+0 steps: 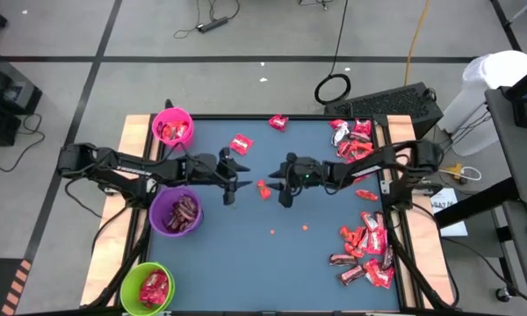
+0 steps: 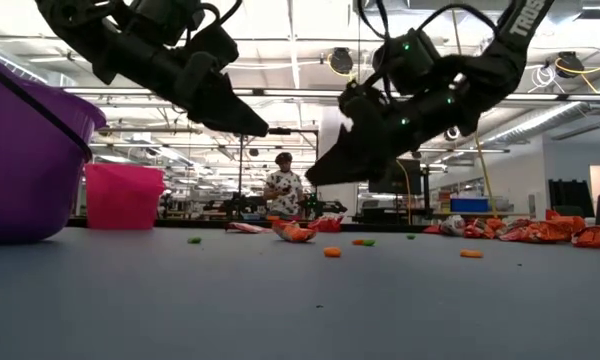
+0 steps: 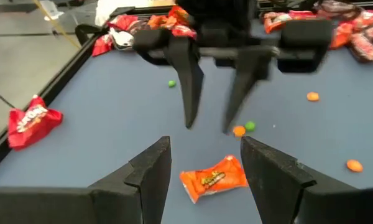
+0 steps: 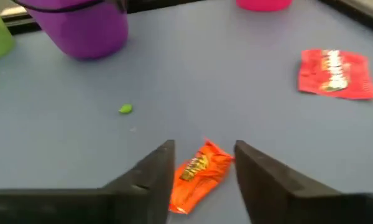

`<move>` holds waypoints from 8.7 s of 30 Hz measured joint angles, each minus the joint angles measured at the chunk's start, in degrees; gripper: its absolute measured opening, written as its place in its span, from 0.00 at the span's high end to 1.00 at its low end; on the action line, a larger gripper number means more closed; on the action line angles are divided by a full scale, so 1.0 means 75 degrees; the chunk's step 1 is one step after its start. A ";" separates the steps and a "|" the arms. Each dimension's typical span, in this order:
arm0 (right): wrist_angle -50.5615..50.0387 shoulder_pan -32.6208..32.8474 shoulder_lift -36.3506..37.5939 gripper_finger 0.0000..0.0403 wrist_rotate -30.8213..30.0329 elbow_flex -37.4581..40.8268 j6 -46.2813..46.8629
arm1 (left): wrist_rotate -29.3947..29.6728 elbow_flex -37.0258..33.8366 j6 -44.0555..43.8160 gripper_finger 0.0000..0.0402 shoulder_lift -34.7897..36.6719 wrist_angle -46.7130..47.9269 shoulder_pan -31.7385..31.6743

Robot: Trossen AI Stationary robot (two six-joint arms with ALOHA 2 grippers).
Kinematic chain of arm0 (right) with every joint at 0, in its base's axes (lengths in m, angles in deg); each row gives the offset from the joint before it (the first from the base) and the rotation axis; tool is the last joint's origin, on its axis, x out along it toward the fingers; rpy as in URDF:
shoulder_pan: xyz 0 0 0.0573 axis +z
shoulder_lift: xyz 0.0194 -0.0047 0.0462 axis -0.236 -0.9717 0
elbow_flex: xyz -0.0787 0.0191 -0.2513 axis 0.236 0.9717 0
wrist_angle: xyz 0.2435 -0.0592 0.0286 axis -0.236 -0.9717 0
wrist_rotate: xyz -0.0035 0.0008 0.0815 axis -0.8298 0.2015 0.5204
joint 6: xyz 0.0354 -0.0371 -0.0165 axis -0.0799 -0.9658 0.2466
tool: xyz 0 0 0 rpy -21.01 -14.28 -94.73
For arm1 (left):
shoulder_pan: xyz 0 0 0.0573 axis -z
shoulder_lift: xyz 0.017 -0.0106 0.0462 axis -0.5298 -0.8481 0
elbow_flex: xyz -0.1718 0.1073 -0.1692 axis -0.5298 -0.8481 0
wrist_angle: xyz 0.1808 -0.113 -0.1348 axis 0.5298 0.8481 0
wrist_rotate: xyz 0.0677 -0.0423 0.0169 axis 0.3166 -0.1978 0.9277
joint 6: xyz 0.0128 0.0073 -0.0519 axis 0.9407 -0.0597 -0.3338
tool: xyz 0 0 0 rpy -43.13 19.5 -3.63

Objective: Organize candy in baskets
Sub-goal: Put the orange chocolate into the pink bucket

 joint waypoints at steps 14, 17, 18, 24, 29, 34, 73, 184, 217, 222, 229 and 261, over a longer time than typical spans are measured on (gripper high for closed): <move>0.1310 0.0478 -0.1946 0.41 -0.0249 -0.0259 0.0085 | 0.0080 0.0000 0.0039 0.51 0.0000 -0.0096 0.0000; 0.1340 0.0485 -0.2284 0.45 -0.0654 -0.0526 0.0008 | 0.0078 0.0000 0.0035 0.51 0.0000 -0.0095 0.0000; 0.1342 0.0483 -0.2354 0.47 -0.0666 -0.0605 0.0002 | 0.0080 0.0000 0.0032 0.51 0.0000 -0.0095 0.0000; 0.1339 0.0477 -0.2476 0.71 -0.0700 -0.0697 -0.0299 | 0.0080 0.0000 -0.0012 0.51 -0.0002 -0.0069 0.0000; 0.1311 0.0477 -0.2478 0.96 -0.0681 -0.0697 -0.0500 | 0.0080 0.0000 -0.0014 0.51 -0.0001 -0.0066 0.0000; 0.0985 0.0482 -0.2228 0.97 -0.0652 -0.0687 -0.0821 | 0.0080 0.0000 -0.0019 0.51 -0.0001 -0.0066 0.0000; 0.1715 0.1692 -0.0025 1.00 -0.4591 -0.0677 -0.5938 | 0.0175 0.0006 -0.1891 0.51 0.0000 -0.1693 -0.0029; -0.8664 -0.0926 0.3572 0.41 -0.4456 -0.0680 0.1493 | -0.1187 -0.0374 -0.0562 0.41 0.2712 0.1934 -0.1355; -0.9756 -0.4207 0.1732 0.59 -0.3046 -0.0452 0.2048 | -0.0809 -0.1137 -0.0618 0.41 0.2713 0.0991 -0.0898; -0.9765 -0.4227 0.1731 0.80 -0.3026 -0.0450 0.1712 | -0.0809 -0.1137 -0.0615 0.41 0.2713 0.0989 -0.0898; -0.9829 -0.4239 0.1730 0.98 -0.3007 -0.0447 0.1417 | -0.0809 -0.1137 -0.0621 0.41 0.2713 0.0989 -0.0898; -0.9225 -0.0827 0.2317 0.88 -0.1084 -0.0648 0.2411 | -0.0809 -0.1137 -0.0618 0.41 0.2713 0.0916 -0.0898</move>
